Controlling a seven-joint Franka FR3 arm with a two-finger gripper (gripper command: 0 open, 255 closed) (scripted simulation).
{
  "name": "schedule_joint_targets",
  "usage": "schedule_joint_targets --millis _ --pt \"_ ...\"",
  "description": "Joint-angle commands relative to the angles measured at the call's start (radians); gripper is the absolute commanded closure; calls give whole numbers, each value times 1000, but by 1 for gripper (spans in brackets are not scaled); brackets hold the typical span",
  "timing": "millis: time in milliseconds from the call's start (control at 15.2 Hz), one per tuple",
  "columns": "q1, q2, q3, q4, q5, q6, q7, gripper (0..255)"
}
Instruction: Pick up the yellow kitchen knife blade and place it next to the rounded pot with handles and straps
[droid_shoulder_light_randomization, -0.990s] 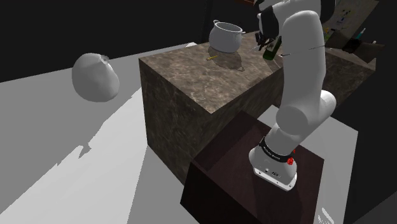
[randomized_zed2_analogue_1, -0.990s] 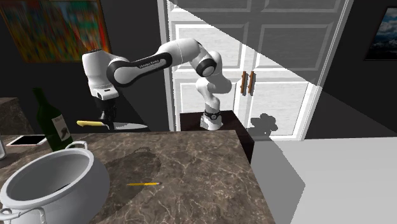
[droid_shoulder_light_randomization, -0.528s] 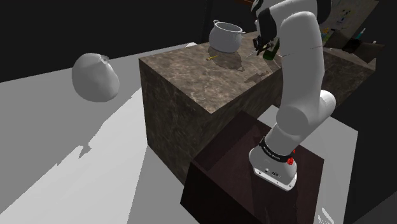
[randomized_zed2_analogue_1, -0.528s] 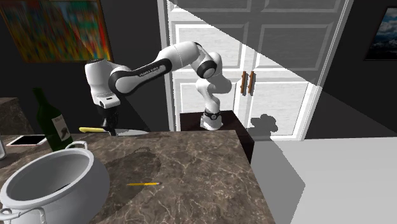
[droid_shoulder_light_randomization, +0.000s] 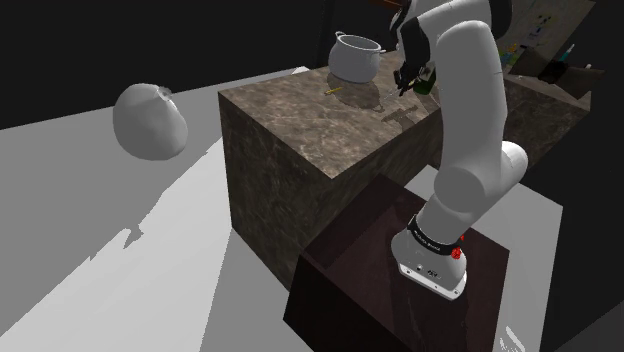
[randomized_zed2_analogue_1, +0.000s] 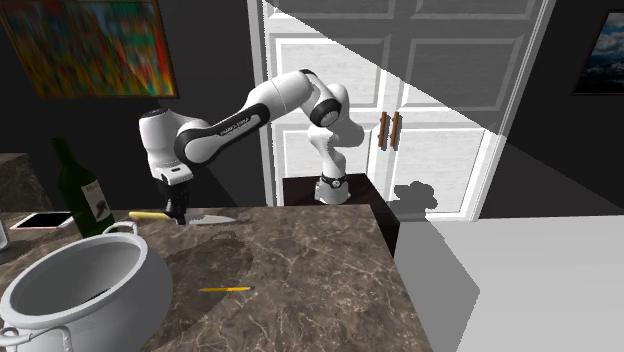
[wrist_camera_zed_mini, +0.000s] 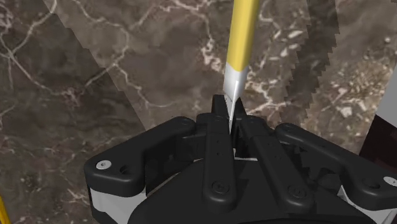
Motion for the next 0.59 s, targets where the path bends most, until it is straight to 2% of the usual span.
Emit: schedule_joint_targets --millis 0,528 --pt "-4 11 8 -11 10 20 -7 255" --pt "-6 22 16 -21 19 38 -12 255"
